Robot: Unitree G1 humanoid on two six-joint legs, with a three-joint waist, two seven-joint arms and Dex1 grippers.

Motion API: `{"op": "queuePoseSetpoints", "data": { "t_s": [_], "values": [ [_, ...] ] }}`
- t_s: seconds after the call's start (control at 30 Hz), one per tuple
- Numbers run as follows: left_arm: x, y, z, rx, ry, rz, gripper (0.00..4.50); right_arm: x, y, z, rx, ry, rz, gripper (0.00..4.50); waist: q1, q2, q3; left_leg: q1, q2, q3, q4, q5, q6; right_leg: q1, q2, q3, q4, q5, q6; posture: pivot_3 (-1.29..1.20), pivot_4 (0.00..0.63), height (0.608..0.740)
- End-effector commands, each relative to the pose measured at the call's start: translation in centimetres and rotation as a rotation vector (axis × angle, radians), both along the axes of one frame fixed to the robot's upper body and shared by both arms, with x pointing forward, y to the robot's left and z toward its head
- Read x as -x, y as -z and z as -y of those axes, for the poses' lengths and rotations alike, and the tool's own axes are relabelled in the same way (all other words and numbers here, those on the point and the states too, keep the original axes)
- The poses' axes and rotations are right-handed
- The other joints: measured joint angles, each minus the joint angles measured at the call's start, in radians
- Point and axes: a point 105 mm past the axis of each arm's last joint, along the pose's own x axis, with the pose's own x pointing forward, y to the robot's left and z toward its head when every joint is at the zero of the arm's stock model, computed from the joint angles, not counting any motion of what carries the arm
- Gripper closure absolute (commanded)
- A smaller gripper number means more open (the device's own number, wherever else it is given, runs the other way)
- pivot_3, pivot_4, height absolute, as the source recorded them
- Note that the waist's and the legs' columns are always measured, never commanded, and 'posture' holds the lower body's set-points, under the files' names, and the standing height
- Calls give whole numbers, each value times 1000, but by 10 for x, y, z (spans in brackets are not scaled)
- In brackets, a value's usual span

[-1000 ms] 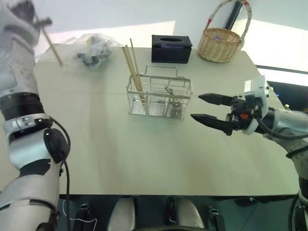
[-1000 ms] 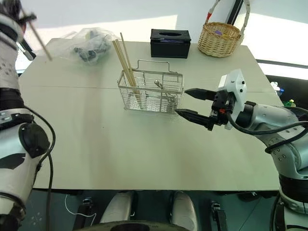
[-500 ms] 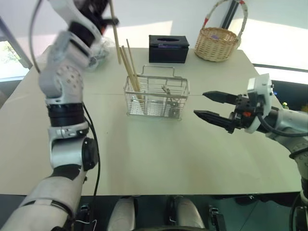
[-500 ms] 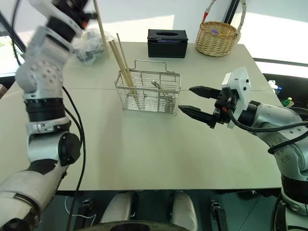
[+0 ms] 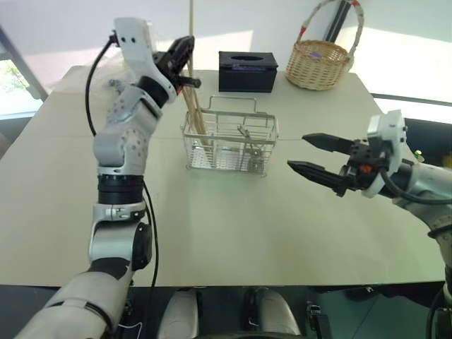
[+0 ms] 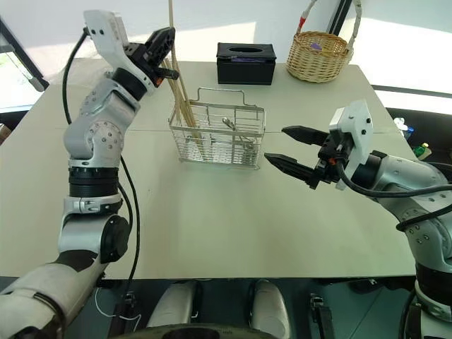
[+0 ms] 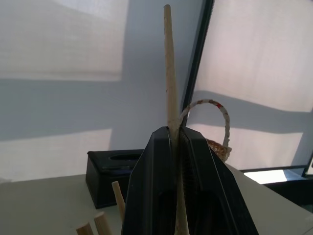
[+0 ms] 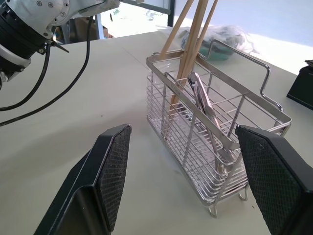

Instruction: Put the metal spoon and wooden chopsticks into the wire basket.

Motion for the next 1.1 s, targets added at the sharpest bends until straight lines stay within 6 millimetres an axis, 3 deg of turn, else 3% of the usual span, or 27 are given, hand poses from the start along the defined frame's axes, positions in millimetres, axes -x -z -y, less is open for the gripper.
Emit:
{"op": "queuePoseSetpoints", "data": {
  "t_s": [0.03, 0.13, 0.23, 0.4, 0.47, 0.67, 0.77, 0.9, 0.97, 1.1],
  "values": [
    [2, -1, 7, -10, 17, 39, 4470, 4, -13, -1, -5, -2, 54, 963, 2, 0, 0, 0, 0, 0, 0, 0, 0, 0, 0, 0, 0, 0, 0, 0, 150, 712],
    [-1, 11, 11, 9, 20, 15, 4470, 3, -15, -2, -9, -3, 57, 963, 3, 0, 0, 0, 0, 0, 0, 0, 0, 1, 0, 0, -1, 0, 0, 0, 150, 712],
    [-1, 17, 12, 36, 25, 2, 3411, 3, -17, -2, -14, -4, 56, 963, 1, 0, 0, 0, 0, 0, 0, 0, 0, 0, 0, 0, -1, 0, 0, 0, 150, 712],
    [4, 10, 5, 87, 12, 14, 839, 3, -16, -1, -12, 0, 50, 963, 0, 0, 0, 0, 0, 0, 0, 0, 0, 0, 0, 0, 0, 0, 0, 0, 150, 712],
    [7, 6, 2, 86, 13, 19, 96, 1, -15, 0, -12, 3, 49, 963, 0, 0, 0, 0, 0, 0, 0, 0, 0, 0, 0, 0, 0, 0, 0, 0, 150, 712],
    [39, -16, -19, -158, 165, 51, 96, -6, -10, 7, 22, 22, 44, 963, -3, 1, 1, 0, 0, 0, -1, 0, 0, -1, 0, 0, 0, 0, 0, 0, 150, 712],
    [79, 11, -54, -599, 303, 4, 96, -13, -6, 21, 57, 48, 37, 963, -28, 6, 1, 0, 1, 1, -2, 0, 0, -3, 1, 1, 0, -1, -1, 0, 150, 712],
    [113, 51, -86, -895, 419, -146, 96, -18, 4, 29, 107, 46, 25, 963, -25, 9, 3, 0, 0, 2, -3, -1, 1, -3, 0, 2, -1, -3, -4, 0, 150, 712],
    [127, 66, -96, -983, 461, -188, 96, -19, 8, 30, 117, 38, 19, 963, -22, 10, 4, 0, 1, 2, -3, -1, 1, -4, 0, 2, -2, -3, -5, 0, 150, 712],
    [123, 65, -104, -922, 392, -204, 96, -20, 10, 24, 113, 10, 20, 963, -10, 9, 4, -1, 1, 2, -1, -1, 1, -6, -1, 2, -2, -5, -6, 0, 150, 712]
  ]
}}
